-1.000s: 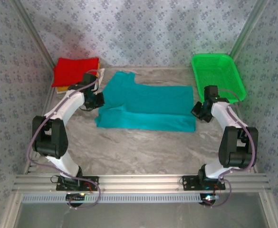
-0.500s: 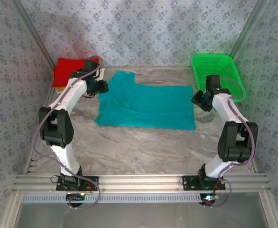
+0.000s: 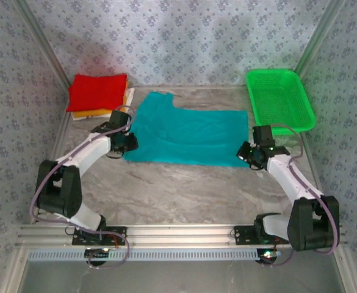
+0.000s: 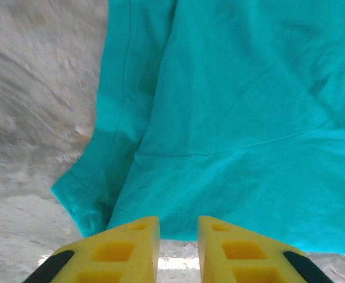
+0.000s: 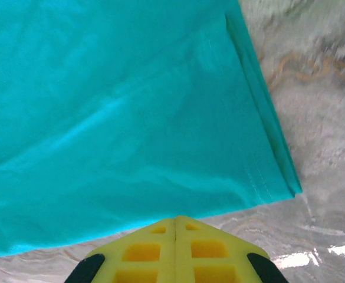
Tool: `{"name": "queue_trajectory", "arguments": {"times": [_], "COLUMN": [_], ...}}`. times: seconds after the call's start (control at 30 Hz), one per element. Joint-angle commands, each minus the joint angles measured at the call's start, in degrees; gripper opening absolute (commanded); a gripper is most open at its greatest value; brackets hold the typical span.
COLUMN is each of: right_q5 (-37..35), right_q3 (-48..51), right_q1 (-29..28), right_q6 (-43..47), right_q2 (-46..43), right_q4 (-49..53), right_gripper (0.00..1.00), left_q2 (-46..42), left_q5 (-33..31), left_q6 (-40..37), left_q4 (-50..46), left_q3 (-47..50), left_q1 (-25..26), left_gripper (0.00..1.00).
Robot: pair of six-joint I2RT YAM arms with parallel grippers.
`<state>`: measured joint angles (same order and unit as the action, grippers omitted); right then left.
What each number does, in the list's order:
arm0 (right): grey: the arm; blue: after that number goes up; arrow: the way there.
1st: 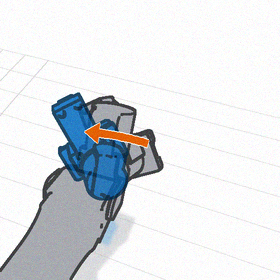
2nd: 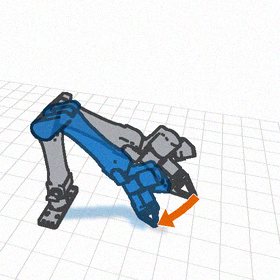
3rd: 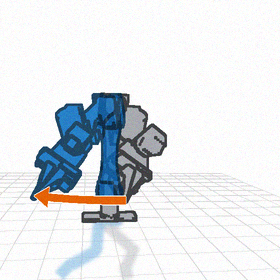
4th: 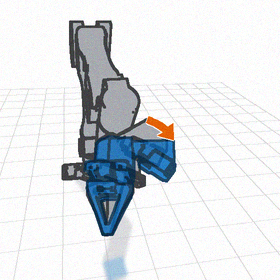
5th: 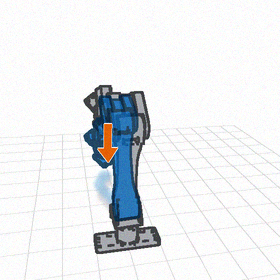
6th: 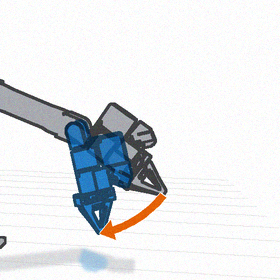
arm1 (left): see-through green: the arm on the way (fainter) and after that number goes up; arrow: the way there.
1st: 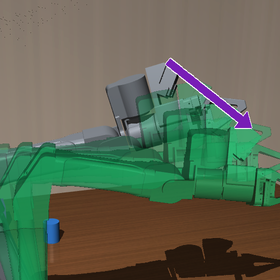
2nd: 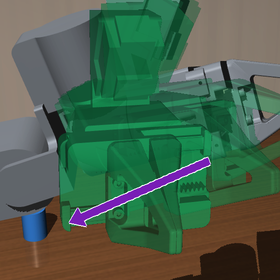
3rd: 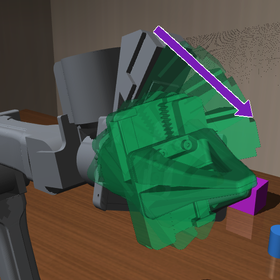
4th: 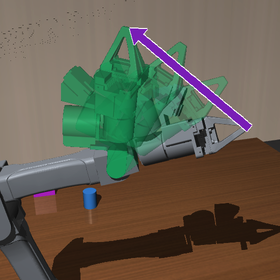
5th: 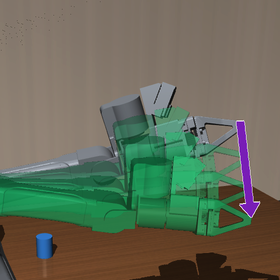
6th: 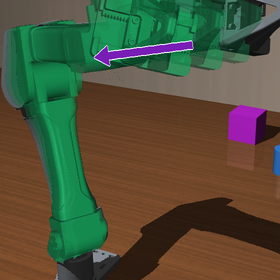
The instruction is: Fold and stack the t-shirts
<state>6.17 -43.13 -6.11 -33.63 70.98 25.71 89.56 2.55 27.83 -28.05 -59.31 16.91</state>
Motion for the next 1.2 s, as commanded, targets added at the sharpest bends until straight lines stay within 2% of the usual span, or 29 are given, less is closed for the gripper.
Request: {"name": "queue_trajectory", "arguments": {"times": [0.0,0.17,0.37,0.5,0.77,0.93,1.03,1.17], "right_q5": [-0.6,2.2,1.8,4.0,4.1,2.4,2.6,1.5], "right_q3": [0.9,0.4,2.5,7.2,13.8,10.1,3.0,-5.3], "right_q1": [-0.6,-0.6,0.2,1.5,1.4,1.1,-0.8,-6.3], "right_q6": [-0.1,1.7,-0.1,-1.8,-5.9,-7.1,-3.8,2.2], "right_q2": [3.4,10.8,13.6,11.1,-2.7,-6.9,-4.1,3.0], "right_q4": [-4.0,-6.4,-5.9,-4.7,3.4,4.1,3.6,2.2], "right_gripper": [0.00,0.00,0.00,0.00,0.00,0.00,0.00,0.00], "left_q2": [2.7,7.7,8.0,4.3,-6.4,-10.3,-8.6,-3.6], "left_q5": [2.3,2.2,0.7,1.9,2.8,1.0,1.8,1.0], "left_q6": [1.4,3.9,8.5,11.2,12.9,10.2,7.6,4.4], "left_q4": [6.0,6.8,6.4,6.3,-0.1,-4.8,-5.8,-4.2], "left_q3": [1.1,2.2,8.1,14.9,22.4,14.9,6.2,-3.9], "left_q1": [0.4,0.1,-0.7,-0.9,-0.6,-0.6,0.3,1.7], "left_gripper": [0.21,0.23,0.23,0.24,0.26,0.29,0.31,0.36]}}
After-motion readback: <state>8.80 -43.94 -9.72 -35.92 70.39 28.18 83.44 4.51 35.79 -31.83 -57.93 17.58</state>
